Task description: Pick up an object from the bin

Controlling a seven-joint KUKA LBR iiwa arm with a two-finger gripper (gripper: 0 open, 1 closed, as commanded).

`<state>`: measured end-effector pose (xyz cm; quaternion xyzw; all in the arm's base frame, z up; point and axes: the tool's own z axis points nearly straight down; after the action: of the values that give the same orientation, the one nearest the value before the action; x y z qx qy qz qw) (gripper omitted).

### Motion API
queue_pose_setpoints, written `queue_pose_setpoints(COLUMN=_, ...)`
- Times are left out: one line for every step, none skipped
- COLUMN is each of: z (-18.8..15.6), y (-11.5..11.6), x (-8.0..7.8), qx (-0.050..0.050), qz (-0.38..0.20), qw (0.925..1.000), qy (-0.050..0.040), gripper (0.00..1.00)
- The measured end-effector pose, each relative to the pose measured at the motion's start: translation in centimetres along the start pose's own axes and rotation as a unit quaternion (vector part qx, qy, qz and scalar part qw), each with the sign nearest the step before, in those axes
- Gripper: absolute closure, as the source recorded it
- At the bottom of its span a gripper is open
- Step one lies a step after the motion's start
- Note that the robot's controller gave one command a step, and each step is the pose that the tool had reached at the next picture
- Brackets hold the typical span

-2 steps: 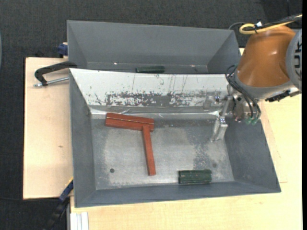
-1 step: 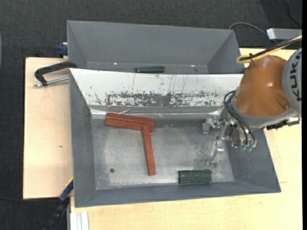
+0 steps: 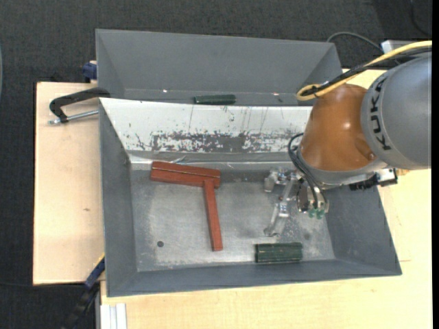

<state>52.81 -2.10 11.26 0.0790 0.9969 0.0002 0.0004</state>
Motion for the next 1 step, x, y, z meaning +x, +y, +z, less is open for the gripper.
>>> queue_pose_setpoints(z=1.76, y=0.76, x=1.65, qx=-0.003, qz=-0.020, qw=0.9998, qy=0.0003, gripper=0.00)
